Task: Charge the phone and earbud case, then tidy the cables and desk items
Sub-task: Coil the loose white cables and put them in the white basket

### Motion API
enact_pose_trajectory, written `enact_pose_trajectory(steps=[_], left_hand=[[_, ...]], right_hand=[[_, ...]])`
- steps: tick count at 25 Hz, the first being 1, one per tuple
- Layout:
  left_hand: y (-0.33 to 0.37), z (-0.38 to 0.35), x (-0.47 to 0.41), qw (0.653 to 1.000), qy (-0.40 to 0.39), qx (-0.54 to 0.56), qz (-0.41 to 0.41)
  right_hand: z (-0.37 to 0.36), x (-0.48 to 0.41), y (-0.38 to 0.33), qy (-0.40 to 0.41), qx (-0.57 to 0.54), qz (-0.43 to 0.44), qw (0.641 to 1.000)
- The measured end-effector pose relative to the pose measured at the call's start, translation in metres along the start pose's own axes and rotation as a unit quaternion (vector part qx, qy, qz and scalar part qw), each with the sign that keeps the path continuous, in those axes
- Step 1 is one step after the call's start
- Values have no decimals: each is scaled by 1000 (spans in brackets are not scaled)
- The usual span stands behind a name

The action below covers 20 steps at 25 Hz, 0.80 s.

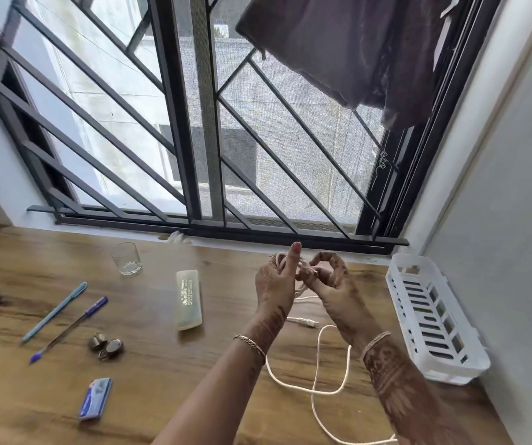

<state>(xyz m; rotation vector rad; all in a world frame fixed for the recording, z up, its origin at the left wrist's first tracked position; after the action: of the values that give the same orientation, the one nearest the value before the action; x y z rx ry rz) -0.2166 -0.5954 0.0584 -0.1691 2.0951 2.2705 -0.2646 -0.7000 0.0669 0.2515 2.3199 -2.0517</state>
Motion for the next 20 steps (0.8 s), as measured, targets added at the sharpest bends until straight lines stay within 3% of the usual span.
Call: enact_pose_trajectory(steps=[4, 6, 14, 20], left_hand=[[0, 3, -3, 999, -6, -18, -28], [-5, 6, -6, 999, -10, -9, -48], [-4, 9, -14, 988, -101, -58, -101], [-3, 3, -9, 993, -75, -22, -91]], right_hand=[[5, -3, 4, 124, 181, 83, 972], [8, -3, 3, 162, 204, 113, 959], [25, -3, 6, 192, 49, 79, 977], [24, -9, 8, 211, 10, 44, 976]])
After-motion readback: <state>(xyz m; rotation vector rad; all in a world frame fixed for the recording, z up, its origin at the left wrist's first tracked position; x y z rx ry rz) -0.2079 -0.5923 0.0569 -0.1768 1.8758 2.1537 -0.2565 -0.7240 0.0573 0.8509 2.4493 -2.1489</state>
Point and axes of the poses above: each hand's wrist, its own x-axis away from the middle knuckle, its own z-axis out of the back of the hand, y = z × x, the point moved 2 cm from there along -x, towards the middle knuckle
